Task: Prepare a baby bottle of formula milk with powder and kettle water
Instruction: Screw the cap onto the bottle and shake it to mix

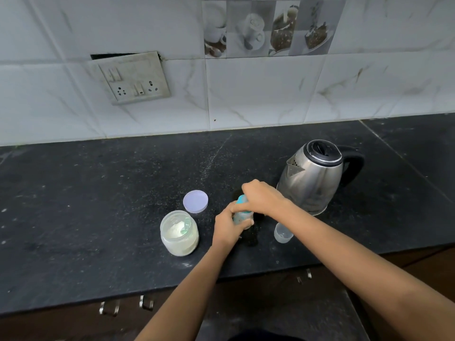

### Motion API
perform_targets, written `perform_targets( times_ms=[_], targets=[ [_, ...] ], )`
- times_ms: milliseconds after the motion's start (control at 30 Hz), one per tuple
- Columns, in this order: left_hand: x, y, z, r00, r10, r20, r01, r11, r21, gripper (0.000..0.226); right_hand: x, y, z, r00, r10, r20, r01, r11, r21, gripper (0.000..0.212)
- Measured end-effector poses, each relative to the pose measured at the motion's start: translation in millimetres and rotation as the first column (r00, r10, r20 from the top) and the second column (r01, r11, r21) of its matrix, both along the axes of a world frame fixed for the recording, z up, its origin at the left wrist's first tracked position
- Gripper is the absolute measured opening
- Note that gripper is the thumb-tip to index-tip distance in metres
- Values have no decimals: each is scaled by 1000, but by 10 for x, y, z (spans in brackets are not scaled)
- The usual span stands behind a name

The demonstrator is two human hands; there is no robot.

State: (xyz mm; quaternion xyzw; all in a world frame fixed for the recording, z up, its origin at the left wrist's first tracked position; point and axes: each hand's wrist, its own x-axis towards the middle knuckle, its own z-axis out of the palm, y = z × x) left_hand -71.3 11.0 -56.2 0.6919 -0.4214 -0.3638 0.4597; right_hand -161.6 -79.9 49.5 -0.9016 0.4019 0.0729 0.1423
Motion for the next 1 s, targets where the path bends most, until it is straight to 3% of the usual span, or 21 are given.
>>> perform_targets(
  times_ms=[67,133,267,367,467,633,700,800,900,1000],
  targets=[
    [-2,4,22,1000,0,0,0,1000,21,50,-17,49,-32,994,-102,42,104,994,-31,57],
    [10,-11,-7,1000,-11,10,11,1000,10,52,-42,58,-24,995,-91,37,93,994,-57,56],
    [15,-11,1,1000,-17,18,17,1000,10,54,-59,25,53,993,112,-23,-112,994,-14,43],
    [18,-12,-2,1000,-17,25,16,1000,12,53,-56,-8,104,981,190,-31,-187,979,78,46],
    [23,-13,11,999,-19,33,19,1000,25,59,-41,-31,150,956,290,-47,-285,954,88,47],
    [32,-6,44,999,-23,40,21,999,35,51,35,-38,142,913,398,-91,-392,917,71,36],
    [38,-9,29,999,-31,43,30,999,27,54,25,-54,122,940,327,-93,-324,945,47,38],
    [39,-5,25,999,-29,40,28,999,31,53,-18,18,32,998,43,49,-44,999,21,40],
    [43,-1,34,999,-28,35,27,999,29,52,-101,87,-85,964,-206,167,186,974,128,64],
    [50,-6,29,998,-50,37,48,998,32,58,-270,18,-111,944,-285,166,251,947,199,65]
  ],
)
